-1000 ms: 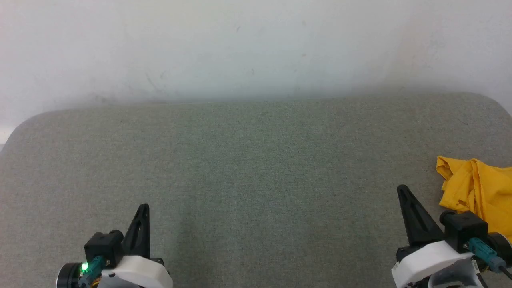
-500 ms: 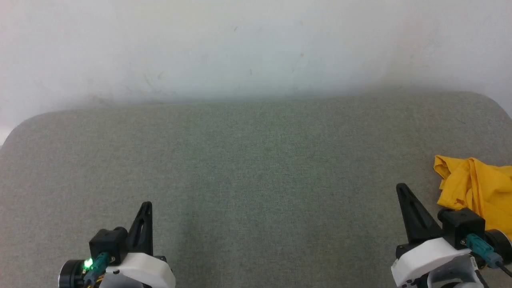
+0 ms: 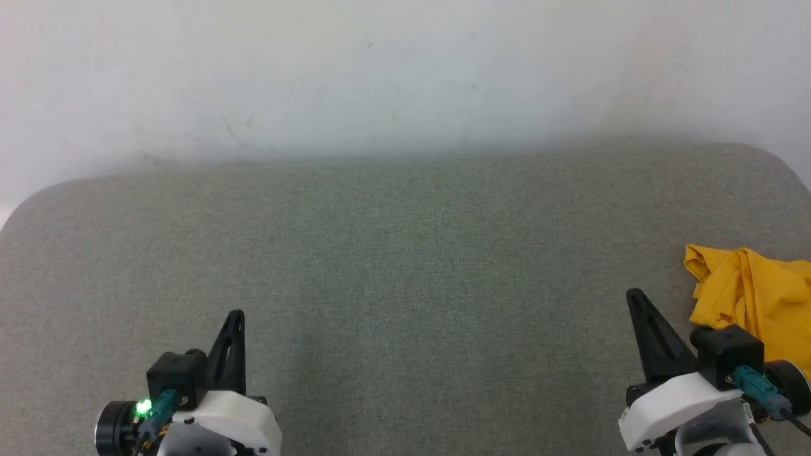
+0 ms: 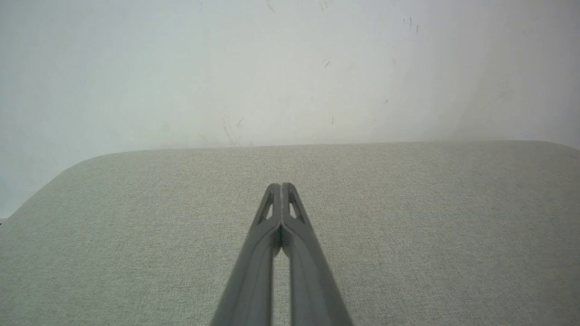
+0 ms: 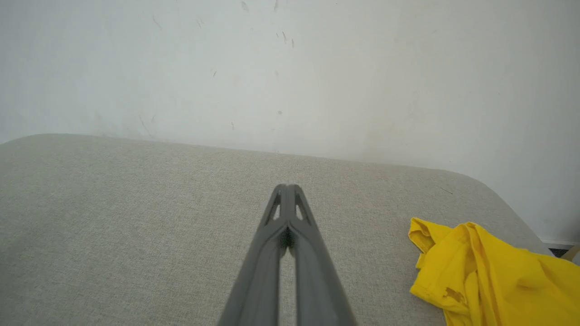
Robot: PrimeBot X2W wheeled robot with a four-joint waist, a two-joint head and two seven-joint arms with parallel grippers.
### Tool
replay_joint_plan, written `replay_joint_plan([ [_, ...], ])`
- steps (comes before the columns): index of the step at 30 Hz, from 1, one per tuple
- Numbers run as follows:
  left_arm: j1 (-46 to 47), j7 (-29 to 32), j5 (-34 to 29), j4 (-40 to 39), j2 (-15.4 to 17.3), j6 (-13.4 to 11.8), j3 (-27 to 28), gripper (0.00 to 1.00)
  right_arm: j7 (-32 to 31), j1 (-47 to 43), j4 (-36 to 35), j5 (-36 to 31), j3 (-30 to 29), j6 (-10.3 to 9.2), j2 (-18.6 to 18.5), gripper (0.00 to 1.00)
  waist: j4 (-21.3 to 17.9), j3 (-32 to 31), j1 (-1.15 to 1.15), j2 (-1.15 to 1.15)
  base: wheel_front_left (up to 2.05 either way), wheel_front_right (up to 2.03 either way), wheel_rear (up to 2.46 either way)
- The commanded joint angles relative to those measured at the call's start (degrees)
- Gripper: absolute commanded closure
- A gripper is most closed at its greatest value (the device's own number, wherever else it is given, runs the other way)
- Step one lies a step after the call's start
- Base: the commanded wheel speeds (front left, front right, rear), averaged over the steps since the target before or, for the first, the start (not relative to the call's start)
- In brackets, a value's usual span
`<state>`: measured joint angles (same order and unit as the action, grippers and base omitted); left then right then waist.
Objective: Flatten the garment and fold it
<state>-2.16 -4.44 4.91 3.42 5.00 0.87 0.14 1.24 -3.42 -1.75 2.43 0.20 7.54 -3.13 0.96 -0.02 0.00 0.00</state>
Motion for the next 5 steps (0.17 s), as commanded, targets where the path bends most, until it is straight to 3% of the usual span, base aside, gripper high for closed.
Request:
replay_joint_plan([
  [1,0.87,0.36,-0.8,-0.41,-0.36,-0.37,-0.08,1.0,-0.1,1.11,0.17,-0.61,-0.11,-0.04,0.17,1.0,-0.01,0.0,0.0,0.0,0.0,0.0,0.0],
  [5,1.02,0.82,-1.27,-0.76,-0.56,-0.43,-0.09,1.0,-0.23,1.37,0.35,-0.82,-0.12,-0.04,0.18,1.0,-0.12,0.0,0.0,0.0,0.0,0.0,0.0],
])
